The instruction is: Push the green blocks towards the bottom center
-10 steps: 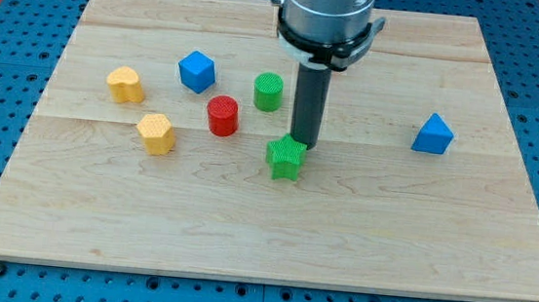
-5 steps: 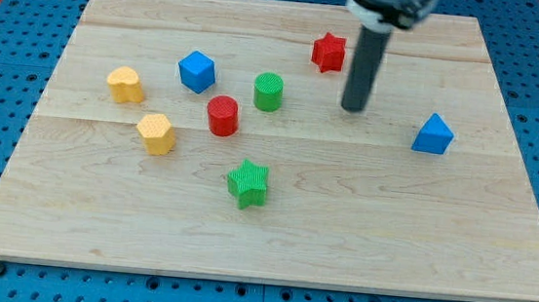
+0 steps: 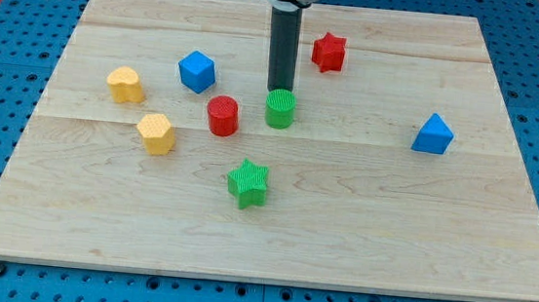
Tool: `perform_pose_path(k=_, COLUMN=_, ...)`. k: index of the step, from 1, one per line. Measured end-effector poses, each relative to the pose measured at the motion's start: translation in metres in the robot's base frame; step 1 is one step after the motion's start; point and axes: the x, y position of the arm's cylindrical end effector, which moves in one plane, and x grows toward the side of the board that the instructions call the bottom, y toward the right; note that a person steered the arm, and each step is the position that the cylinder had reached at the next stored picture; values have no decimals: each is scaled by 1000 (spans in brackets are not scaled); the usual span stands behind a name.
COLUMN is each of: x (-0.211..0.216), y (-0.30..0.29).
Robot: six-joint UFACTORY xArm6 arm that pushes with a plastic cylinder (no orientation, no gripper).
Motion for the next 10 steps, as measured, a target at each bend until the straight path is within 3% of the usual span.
perform_pose_path(k=5, x=85, y=33)
perform_pose_path(k=7, x=92, y=66)
perform_pose_path(k=10, x=115, y=34)
